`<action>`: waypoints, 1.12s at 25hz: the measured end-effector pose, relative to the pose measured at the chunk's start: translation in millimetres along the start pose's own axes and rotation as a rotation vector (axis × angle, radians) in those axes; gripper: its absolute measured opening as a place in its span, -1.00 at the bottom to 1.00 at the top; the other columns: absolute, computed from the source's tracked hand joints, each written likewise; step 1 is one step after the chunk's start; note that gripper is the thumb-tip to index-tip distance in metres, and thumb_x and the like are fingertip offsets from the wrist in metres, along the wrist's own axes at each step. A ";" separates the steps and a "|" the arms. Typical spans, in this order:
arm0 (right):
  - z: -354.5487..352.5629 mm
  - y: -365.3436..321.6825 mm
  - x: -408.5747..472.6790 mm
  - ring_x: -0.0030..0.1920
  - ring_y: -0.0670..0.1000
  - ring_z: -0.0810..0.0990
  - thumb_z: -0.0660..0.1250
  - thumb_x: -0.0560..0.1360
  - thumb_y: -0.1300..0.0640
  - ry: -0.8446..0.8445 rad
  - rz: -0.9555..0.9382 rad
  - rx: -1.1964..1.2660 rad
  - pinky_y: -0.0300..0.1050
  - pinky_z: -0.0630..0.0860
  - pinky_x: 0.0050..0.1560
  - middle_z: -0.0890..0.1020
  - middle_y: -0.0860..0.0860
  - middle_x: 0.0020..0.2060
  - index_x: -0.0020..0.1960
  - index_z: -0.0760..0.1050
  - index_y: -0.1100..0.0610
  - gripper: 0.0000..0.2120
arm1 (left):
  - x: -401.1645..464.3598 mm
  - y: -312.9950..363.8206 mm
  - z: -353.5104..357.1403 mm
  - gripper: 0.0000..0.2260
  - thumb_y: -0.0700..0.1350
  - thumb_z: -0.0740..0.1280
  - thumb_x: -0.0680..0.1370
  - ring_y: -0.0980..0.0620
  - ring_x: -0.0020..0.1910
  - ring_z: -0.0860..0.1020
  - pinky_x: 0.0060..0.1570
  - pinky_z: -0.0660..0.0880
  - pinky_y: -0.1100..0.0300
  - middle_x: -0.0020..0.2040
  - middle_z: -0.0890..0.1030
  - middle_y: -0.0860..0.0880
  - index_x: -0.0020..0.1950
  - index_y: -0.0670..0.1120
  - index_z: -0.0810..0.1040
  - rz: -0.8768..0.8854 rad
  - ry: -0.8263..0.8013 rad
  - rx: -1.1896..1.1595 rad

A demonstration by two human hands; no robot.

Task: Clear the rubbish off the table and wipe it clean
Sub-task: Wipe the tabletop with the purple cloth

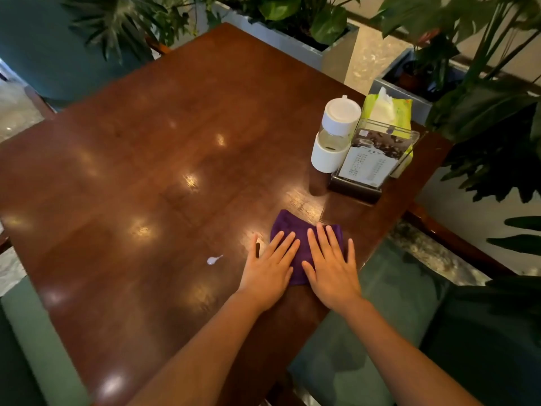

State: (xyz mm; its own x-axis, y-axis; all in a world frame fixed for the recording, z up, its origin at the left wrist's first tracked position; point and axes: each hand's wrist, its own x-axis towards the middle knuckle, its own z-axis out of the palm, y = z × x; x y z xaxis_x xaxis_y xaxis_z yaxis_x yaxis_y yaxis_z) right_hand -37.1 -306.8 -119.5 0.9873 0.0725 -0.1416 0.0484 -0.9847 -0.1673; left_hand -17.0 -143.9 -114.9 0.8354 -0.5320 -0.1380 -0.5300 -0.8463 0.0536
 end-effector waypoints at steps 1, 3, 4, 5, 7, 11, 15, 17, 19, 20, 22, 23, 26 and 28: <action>2.2 1.7 1.4 0.51 0.02 -0.17 -0.02 0.57 -0.13 -0.034 -0.006 -0.008 0.25 -0.17 0.44 -0.07 0.02 0.54 0.50 -0.16 0.01 -0.40 | -0.3 -1.0 2.4 -0.50 0.06 -0.04 0.62 0.05 0.51 -0.17 0.21 -0.58 -0.11 0.55 -0.12 0.03 0.53 0.01 -0.11 -0.011 -0.035 0.027; 0.7 3.1 7.1 0.51 0.01 -0.22 0.00 0.56 -0.14 -0.065 -0.002 0.019 0.31 -0.22 0.41 -0.12 0.01 0.54 0.50 -0.20 -0.03 -0.39 | 0.0 -1.1 0.7 -0.48 0.10 -0.09 0.61 0.08 0.49 -0.24 0.15 -0.66 -0.07 0.55 -0.15 0.03 0.52 0.02 -0.17 -0.009 -0.074 0.007; -3.0 2.9 10.6 0.51 0.01 -0.22 0.00 0.55 -0.14 -0.052 0.011 0.050 0.33 -0.22 0.40 -0.10 0.01 0.54 0.50 -0.17 -0.06 -0.40 | -0.2 -2.4 -2.4 -0.47 0.13 -0.10 0.60 0.10 0.49 -0.25 0.18 -0.64 -0.07 0.56 -0.14 0.03 0.52 0.03 -0.16 0.004 -0.068 -0.044; -6.9 2.7 14.0 0.51 0.01 -0.19 -0.01 0.54 -0.14 0.002 0.016 0.069 0.33 -0.21 0.40 -0.05 0.02 0.54 0.49 -0.13 -0.08 -0.42 | -1.3 -7.1 -5.7 -0.46 0.15 -0.10 0.58 0.12 0.48 -0.24 0.25 -0.57 -0.09 0.56 -0.11 0.03 0.52 0.04 -0.13 -0.001 -0.034 -0.112; -12.2 1.9 20.6 0.51 0.04 -0.11 -0.02 0.53 -0.14 0.146 -0.077 0.018 0.31 -0.14 0.40 0.07 0.04 0.52 0.49 -0.06 -0.12 -0.45 | -12.2 -32.2 -9.5 -0.46 0.14 -0.05 0.55 0.11 0.49 -0.17 0.37 -0.33 -0.16 0.54 -0.04 0.04 0.52 0.05 -0.02 -0.131 0.107 -0.268; -6.5 17.9 41.6 0.51 0.10 -0.08 0.10 0.49 -0.24 0.053 -0.601 -0.166 0.31 -0.02 0.40 0.08 0.03 0.52 0.47 0.00 -0.18 -0.40 | -82.8 -137.9 4.1 -0.44 0.15 -0.01 0.52 0.04 0.50 -0.07 0.37 -0.09 -0.32 0.54 0.06 -0.06 0.51 0.03 0.12 -0.505 0.163 -0.218; 7.3 1.8 48.0 0.51 0.15 -0.05 0.05 0.46 -0.30 0.047 -0.432 -0.160 0.46 0.10 0.33 0.09 0.02 0.52 0.45 0.03 -0.23 -0.41 | -132.1 -189.5 22.8 -0.43 0.27 -0.11 0.50 0.08 0.50 -0.13 0.35 -0.12 -0.36 0.56 0.00 -0.02 0.50 0.18 0.03 -0.554 0.020 -0.130; 14.7 -40.6 45.6 0.50 0.23 -0.04 0.02 0.48 -0.25 0.118 -0.099 -0.103 0.52 0.00 0.28 0.11 0.08 0.51 0.46 0.07 -0.17 -0.44 | -131.1 -189.2 27.0 -0.47 0.27 -0.08 0.51 0.09 0.50 -0.14 0.35 -0.13 -0.36 0.56 0.00 0.01 0.49 0.24 0.00 -0.551 0.036 -0.123; 22.6 -92.8 47.7 0.49 0.27 -0.08 0.02 0.52 -0.17 0.120 0.179 -0.018 0.56 -0.08 0.27 0.08 0.11 0.52 0.48 0.05 -0.09 -0.44 | -130.8 -188.7 30.8 -0.48 0.27 -0.07 0.52 0.09 0.50 -0.14 0.36 -0.15 -0.35 0.55 -0.02 0.03 0.48 0.28 -0.03 -0.550 0.057 -0.128; 25.3 -117.5 49.9 0.49 0.27 -0.11 0.04 0.52 -0.14 0.085 0.259 0.027 0.57 -0.12 0.27 0.04 0.12 0.52 0.49 0.01 -0.06 -0.43 | -131.5 -190.8 31.9 -0.49 0.28 -0.07 0.52 0.10 0.50 -0.14 0.36 -0.15 -0.34 0.55 -0.03 0.04 0.48 0.29 -0.03 -0.551 0.066 -0.128; 30.1 -144.4 52.3 0.49 0.25 -0.17 0.06 0.52 -0.10 0.012 0.301 0.060 0.55 -0.17 0.27 -0.04 0.09 0.53 0.50 -0.08 -0.05 -0.40 | -132.2 -193.3 33.5 -0.50 0.28 -0.08 0.53 0.10 0.50 -0.15 0.36 -0.16 -0.34 0.55 -0.04 0.05 0.47 0.30 -0.03 -0.551 0.068 -0.136; 28.4 -143.7 51.2 0.50 0.23 -0.15 0.06 0.52 -0.09 -0.012 0.282 0.066 0.54 -0.14 0.28 -0.04 0.08 0.53 0.49 -0.08 -0.07 -0.40 | -132.4 -193.0 33.7 -0.50 0.28 -0.08 0.53 0.11 0.50 -0.15 0.36 -0.17 -0.33 0.55 -0.04 0.05 0.47 0.30 -0.03 -0.547 0.066 -0.136; 18.0 -103.2 54.2 0.46 0.18 0.13 0.10 0.49 -0.13 0.075 0.065 -0.025 0.42 0.05 0.30 0.21 0.09 0.48 0.43 0.15 -0.12 -0.48 | -130.7 -192.1 32.4 -0.49 0.28 -0.10 0.52 0.09 0.51 -0.14 0.36 -0.17 -0.33 0.56 -0.03 0.03 0.48 0.27 -0.01 -0.547 0.075 -0.138; 12.0 -74.8 60.8 0.49 0.16 0.04 0.05 0.51 -0.23 0.045 -0.161 -0.092 0.37 -0.08 0.37 0.15 0.12 0.50 0.45 0.09 -0.15 -0.47 | -131.5 -191.4 31.2 -0.48 0.28 -0.10 0.52 0.08 0.51 -0.14 0.36 -0.17 -0.33 0.56 -0.02 0.03 0.48 0.26 0.00 -0.548 0.076 -0.137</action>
State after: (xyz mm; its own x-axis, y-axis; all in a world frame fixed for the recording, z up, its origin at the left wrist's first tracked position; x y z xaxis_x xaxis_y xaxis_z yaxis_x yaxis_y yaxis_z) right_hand 17.5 -226.9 -127.4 0.9713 0.2251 -0.0762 0.2178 -0.9715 -0.0937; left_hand -29.9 89.0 -137.8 0.9939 -0.0104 -0.1101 0.0032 -0.9924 0.1227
